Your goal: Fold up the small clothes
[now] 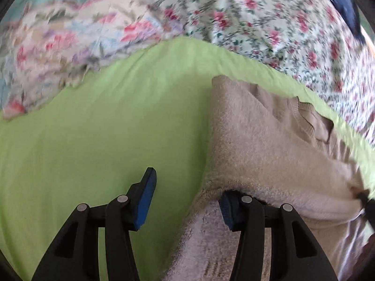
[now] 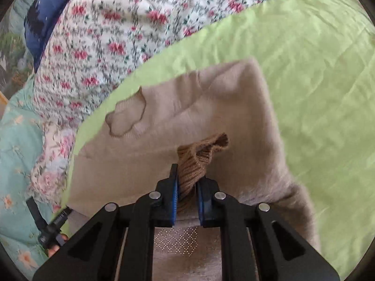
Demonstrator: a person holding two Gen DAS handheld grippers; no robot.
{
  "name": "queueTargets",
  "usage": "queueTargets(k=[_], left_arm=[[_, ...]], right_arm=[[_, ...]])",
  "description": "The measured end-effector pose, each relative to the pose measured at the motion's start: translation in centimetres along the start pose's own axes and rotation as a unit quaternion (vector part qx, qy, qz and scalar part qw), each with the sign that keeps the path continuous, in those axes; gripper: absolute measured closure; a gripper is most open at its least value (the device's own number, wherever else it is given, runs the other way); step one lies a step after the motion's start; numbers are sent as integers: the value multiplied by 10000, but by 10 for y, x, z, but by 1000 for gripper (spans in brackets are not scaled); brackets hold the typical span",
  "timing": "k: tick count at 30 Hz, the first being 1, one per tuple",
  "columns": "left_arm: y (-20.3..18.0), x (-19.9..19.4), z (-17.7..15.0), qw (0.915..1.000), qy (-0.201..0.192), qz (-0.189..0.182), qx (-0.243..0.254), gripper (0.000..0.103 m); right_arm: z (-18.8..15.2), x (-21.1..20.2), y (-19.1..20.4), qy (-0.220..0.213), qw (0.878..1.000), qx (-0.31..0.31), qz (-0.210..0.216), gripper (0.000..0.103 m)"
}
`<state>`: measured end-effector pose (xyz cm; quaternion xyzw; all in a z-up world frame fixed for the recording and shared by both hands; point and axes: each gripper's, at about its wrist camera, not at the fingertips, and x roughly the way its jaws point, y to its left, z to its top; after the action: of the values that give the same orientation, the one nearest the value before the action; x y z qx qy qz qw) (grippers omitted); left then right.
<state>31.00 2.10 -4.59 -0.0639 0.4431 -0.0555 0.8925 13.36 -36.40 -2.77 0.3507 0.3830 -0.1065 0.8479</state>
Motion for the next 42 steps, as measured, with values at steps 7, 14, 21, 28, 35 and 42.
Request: queueTargets(k=[7, 14, 21, 28, 35, 42], left_arm=[[2, 4, 0, 9998, 126, -150, -73, 49], [2, 4, 0, 9997, 221, -137, 20, 48], [4, -19, -17, 9979, 413, -161, 467, 49], [16, -91, -81, 9902, 671, -963, 752, 40], [47, -149, -168, 9839, 997, -1176, 905, 36], [51, -190, -232, 9712, 1057, -1761, 1211, 31]], right_arm=[[0, -32, 14, -472, 9873, -416, -1459, 80], [-16, 16, 40, 480, 9876, -1143, -958, 76], [-24, -41, 20, 138, 9945, -709, -761, 65], [-74, -111, 14, 312, 9949, -885, -374, 50], [-157, -165, -18, 708, 9888, -998, -851, 47], [-210, -208, -45, 903, 9898, -934, -577, 47]])
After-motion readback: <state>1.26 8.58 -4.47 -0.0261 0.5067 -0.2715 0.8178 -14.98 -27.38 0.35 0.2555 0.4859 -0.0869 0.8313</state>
